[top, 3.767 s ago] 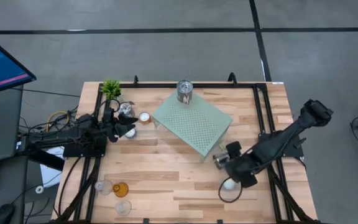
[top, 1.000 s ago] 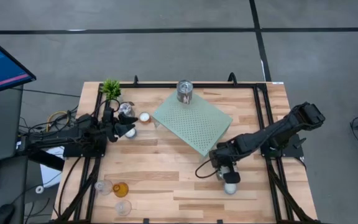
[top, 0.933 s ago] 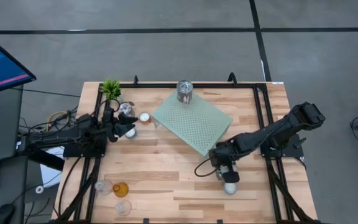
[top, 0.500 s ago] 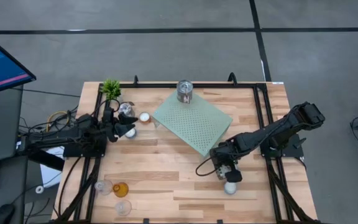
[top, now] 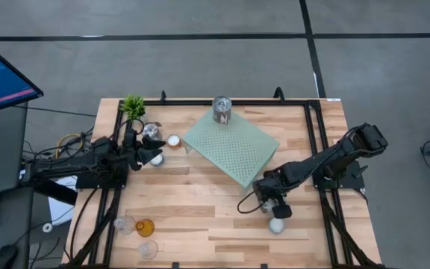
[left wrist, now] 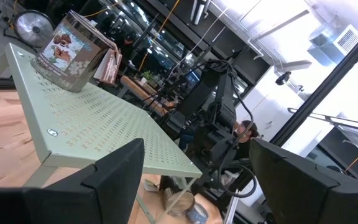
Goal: Stock candles on shelf
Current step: Put the bottom silver scented candle on the shelf
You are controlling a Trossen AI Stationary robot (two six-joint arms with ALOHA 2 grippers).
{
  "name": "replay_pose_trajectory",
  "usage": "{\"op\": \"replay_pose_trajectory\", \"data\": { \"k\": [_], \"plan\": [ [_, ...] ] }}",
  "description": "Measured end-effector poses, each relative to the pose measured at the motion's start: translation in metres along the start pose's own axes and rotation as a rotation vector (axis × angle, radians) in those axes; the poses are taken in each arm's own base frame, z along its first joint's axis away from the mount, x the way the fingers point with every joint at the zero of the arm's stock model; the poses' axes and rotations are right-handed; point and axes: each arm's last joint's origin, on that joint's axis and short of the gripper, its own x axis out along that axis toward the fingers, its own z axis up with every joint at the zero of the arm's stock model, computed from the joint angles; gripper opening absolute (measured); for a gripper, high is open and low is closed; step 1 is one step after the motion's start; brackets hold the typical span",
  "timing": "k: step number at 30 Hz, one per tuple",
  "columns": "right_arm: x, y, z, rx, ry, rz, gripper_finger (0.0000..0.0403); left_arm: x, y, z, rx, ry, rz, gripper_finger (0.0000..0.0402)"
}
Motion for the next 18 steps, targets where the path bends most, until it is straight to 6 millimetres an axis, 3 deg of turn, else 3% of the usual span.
{"op": "replay_pose_trajectory", "data": {
  "k": [7,18],
  "plan": [
    [-0.0003,-0.0013,0.0001,-0.029,-0.005,-0.039,0.0344,0.0000,0.0000,0.0000,0.000,0.000,0.000,0.0294],
    [-0.0006,0.0016,-0.0044,-0.037,0.033,-0.048,0.0354,0.0000,0.0000,0.0000,0.000,0.000,0.000,0.0294]
  ]
}}
